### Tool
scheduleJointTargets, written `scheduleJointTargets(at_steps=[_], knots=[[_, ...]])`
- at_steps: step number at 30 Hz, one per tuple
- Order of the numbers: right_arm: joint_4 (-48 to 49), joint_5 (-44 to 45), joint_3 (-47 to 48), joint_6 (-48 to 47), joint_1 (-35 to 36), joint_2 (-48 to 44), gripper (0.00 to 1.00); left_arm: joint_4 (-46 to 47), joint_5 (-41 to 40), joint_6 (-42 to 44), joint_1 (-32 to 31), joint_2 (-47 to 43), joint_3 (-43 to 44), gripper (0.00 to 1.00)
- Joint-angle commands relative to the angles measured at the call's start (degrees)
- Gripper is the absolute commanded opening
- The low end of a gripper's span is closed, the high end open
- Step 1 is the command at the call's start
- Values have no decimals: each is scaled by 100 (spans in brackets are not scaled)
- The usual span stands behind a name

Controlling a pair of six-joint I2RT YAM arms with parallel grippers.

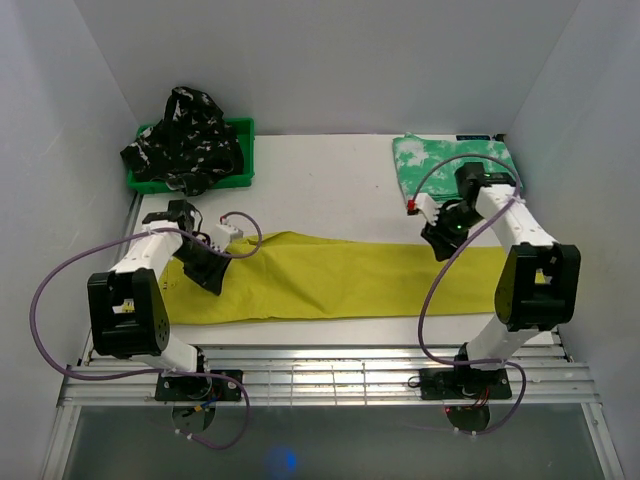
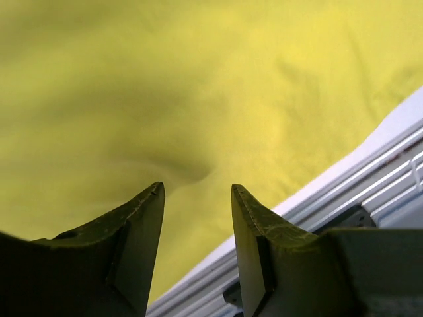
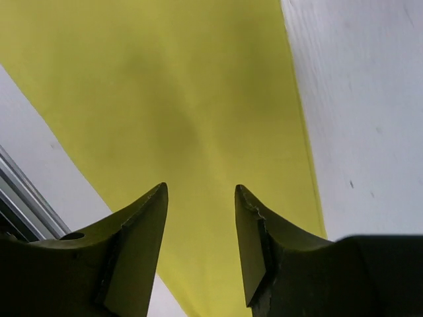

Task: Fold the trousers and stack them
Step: Fold the trousers

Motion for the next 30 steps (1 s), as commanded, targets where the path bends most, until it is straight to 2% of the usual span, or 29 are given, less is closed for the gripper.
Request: scheduleJointTargets(at_steps=[1,4,8,12,15,18,21,23,25,26,27,29,30], knots=[[391,-503,114,1451,600,405,51,147,625,-693,5,50,599,55],[830,-214,-158,1768,891,871,48,419,352,-968,163,288,363,54],[1428,305,-867,1743,900,987,44,797,-105,-768,374,359,-278,54],[1956,815,-1887,1427,909,671,41,1096,-483,-390,550,166,-850,53],[2071,868,-2425,1189,1075,241,40,1105,-475,-135,577,-45,-878,53],[1818,458,-2340,1004,1339,-164,41,1044,-45,137,568,-326,-597,54],[1448,-445,-1279,1275,1445,-183,45,1113,517,244,559,-511,-228,56],[1386,-870,-23,1696,1506,246,46,1201,746,165,559,-477,9,56],[1141,-1520,970,2425,1585,955,47,1333,808,77,542,-336,89,56],[1113,-1740,1923,2706,1620,1230,47,1386,835,25,524,-292,81,56],[1113,-2029,2376,3327,1673,1476,47,1517,835,16,489,-231,46,56],[1401,-2233,3429,4033,1849,2188,47,1728,800,-107,462,-213,-129,56],[1568,-2365,3705,4732,1936,2382,47,1921,774,-151,401,-213,-191,55]])
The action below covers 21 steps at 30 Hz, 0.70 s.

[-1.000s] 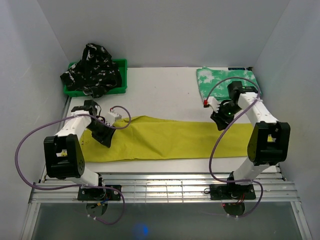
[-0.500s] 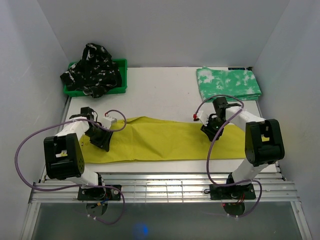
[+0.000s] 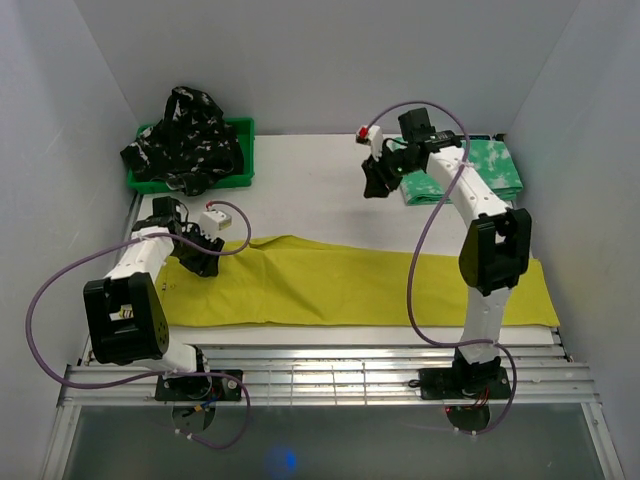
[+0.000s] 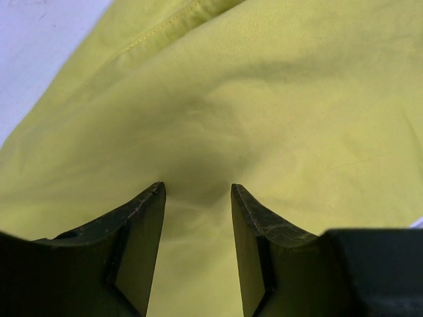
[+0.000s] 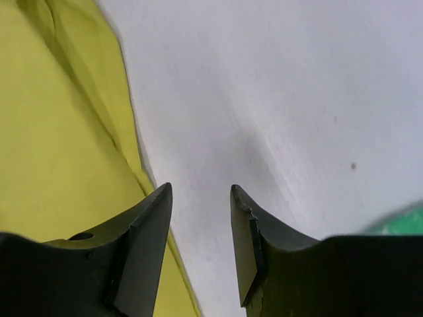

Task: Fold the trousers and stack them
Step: Fold the trousers

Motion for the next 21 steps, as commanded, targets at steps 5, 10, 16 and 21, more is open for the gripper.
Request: scheduleJointTargets(at_steps=[5,10,16,21], knots=[[1613,-855,1739,3777,982,1453,43,689,291,-275,-200,-288,-561,54],[2530,-776,1554,4701,1755,1769,37,777,-7,-231,-394,-867,-1376,53],[3145,-987,1703,5695,2178,2375,33,680,-342,93,-561,-1518,-1949,52],[3418,-1005,1669,6108,2425,2631,29,706,-457,147,-561,-1686,-2275,52]])
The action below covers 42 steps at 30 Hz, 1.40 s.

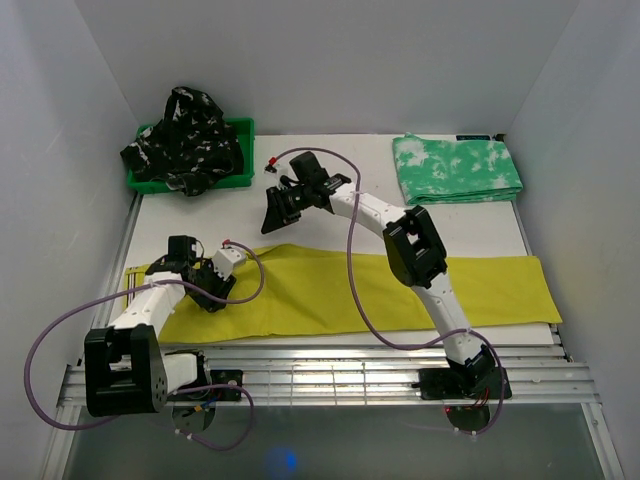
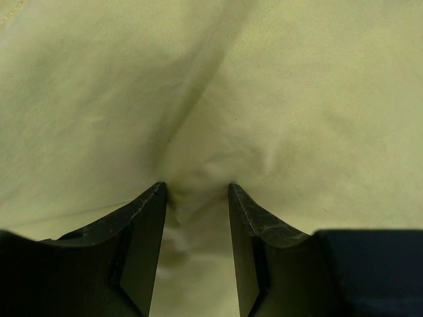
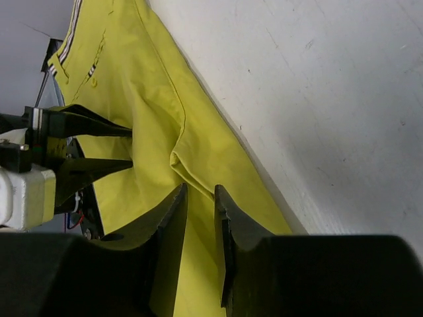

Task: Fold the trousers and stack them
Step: Fold the trousers

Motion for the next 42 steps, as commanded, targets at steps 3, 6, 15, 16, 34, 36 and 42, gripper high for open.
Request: scheduleJointTargets(at_steps=[3,6,15,16,34,36,42], knots=[[523,-100,-11,607,240,67,28,-63,-83,-41,-10,-36,-140,52],[497,-117,-99,607,425,50,28,-28,-91,-94,-10,17,-113,52],[453,172,-301,634,680,102,37,34,-109,-77,-10,-246,-298,52],[453,225,-292,634,689,129,40,25,-109,-86,-10,-264,-307,52],[461,393,-151,458,908,419,44,52,-65,-261,-10,-431,-421,52],[488,375,-152,511,935,401,46,60,-39,-279,-10,-440,-438,52],[567,681,24,502,1023,507,44,87,-39,-305,-10,-492,-509,52]])
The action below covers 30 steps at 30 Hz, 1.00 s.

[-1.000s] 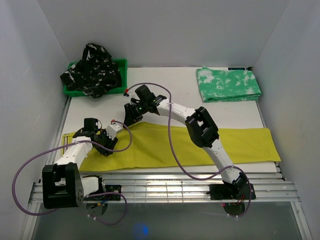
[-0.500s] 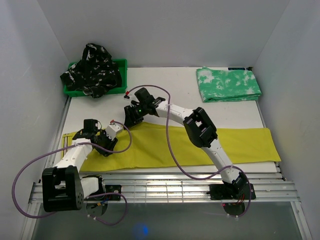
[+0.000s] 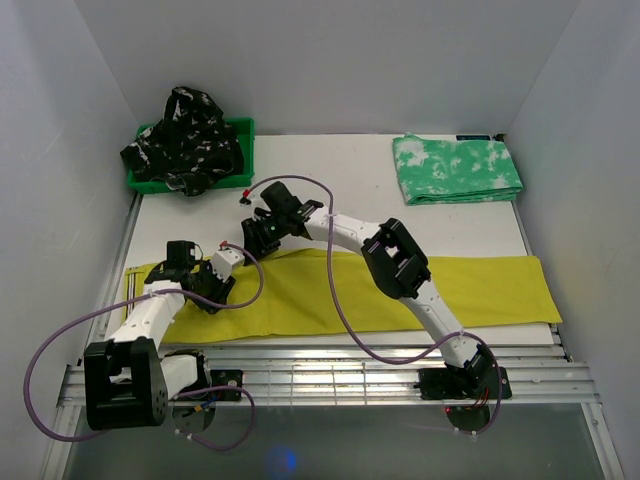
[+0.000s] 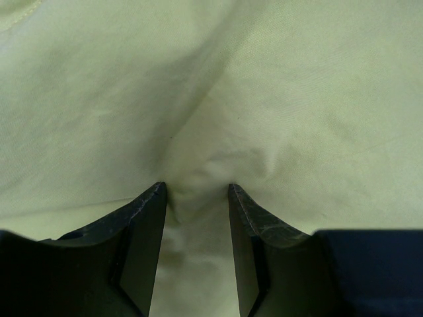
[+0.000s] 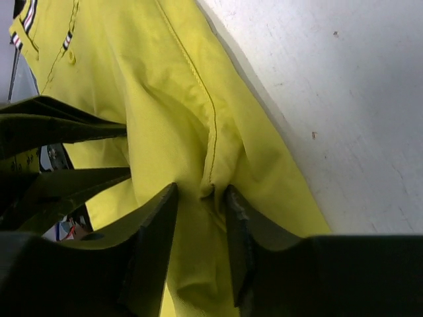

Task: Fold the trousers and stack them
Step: Fold the trousers

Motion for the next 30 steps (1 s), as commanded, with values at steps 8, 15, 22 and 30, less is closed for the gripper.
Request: scheduleJointTargets(at_steps=[8,15,22,30], knots=[[210,582,618,-10,-150,285,40,-259,14,-8,-8,-220,-273,52],[342,582,750,87,-212,399,38,-285,14,10,-8,-176,-256,52],[492,529,847,201,-282,469,23,-294,23,-8,-8,-106,-221,52],[650,477,961,202,-387,496,8,-294,32,-25,-8,-44,-229,52]])
